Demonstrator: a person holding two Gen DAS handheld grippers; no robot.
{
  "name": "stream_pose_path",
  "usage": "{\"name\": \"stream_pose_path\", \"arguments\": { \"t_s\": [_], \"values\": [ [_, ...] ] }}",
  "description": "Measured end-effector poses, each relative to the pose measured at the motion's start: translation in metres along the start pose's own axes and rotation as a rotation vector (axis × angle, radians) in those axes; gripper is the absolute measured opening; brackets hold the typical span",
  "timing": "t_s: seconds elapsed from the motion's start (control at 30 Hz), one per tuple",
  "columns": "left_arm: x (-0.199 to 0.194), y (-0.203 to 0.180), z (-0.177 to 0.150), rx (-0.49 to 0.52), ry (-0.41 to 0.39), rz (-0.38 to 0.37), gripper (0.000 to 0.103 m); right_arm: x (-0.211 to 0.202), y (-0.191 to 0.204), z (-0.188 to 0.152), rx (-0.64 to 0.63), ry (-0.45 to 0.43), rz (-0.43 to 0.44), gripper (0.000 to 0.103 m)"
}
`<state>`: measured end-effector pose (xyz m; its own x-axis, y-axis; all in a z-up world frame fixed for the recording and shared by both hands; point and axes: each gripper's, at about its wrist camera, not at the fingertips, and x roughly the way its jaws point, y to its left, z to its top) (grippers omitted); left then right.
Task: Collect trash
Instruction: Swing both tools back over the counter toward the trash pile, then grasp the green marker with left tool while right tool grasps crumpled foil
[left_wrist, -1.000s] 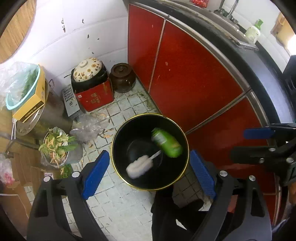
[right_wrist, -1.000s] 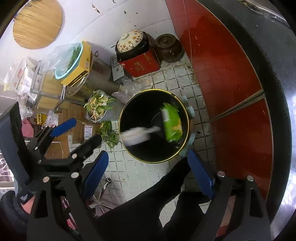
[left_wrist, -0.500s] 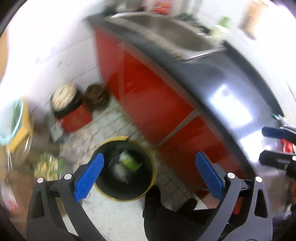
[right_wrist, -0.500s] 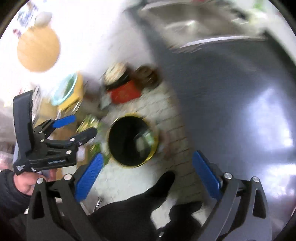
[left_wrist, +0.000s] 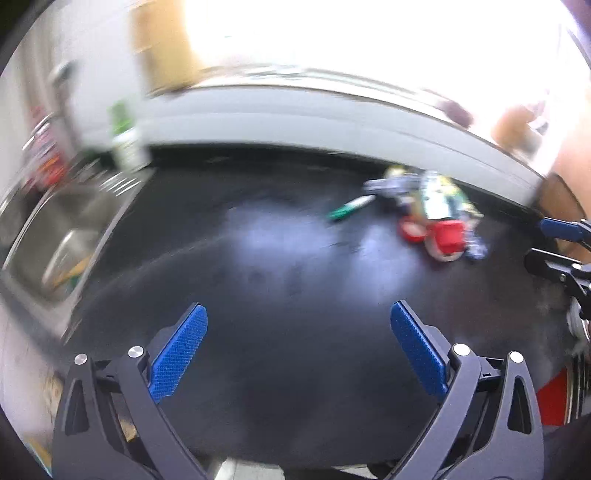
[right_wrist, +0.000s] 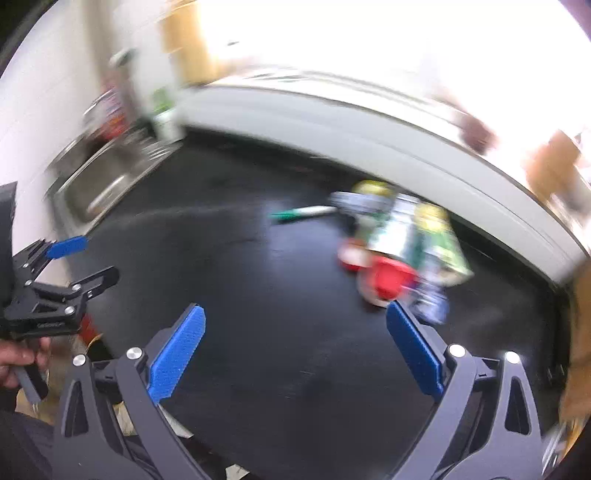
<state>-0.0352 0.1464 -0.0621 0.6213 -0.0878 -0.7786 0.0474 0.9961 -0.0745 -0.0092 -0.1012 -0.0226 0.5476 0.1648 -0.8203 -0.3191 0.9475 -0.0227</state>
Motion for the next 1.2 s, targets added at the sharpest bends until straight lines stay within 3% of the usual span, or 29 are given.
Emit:
{"name": "stream_pose_path", "arguments": {
  "t_s": [0.1, 0.3, 0.67, 0.97, 1.2],
  "values": [
    [0.010, -0.052, 0.024, 0.077, -0.009, -0.049, 0.096, -0.008, -0.050, -0.012, 0.086, -0.012, -0.038, 0.095],
    [0.031, -0.093, 0.044, 0.156, 0.008, -0.054, 0.096, -0.006, -0.100, -0.020, 0.146, -0.004, -0.058, 0.095],
    [0.081, -0.076, 0.061, 0.148, 0.077, -0.018, 0.096, 0.048, -0.122, -0.009, 0.164, 0.045, -0.026, 0.095],
    [0.192, -0.066, 0.081, 0.230, 0.130, -0.025, 0.096, 0.138, -0.156, -0.010, 0.181, 0.139, -0.026, 0.094],
    [0.275, -0.054, 0.103, 0.266, 0.181, -0.037, 0.096, 0.199, -0.169, -0.016, 0.167, 0.235, -0.029, 0.082]
  ]
}}
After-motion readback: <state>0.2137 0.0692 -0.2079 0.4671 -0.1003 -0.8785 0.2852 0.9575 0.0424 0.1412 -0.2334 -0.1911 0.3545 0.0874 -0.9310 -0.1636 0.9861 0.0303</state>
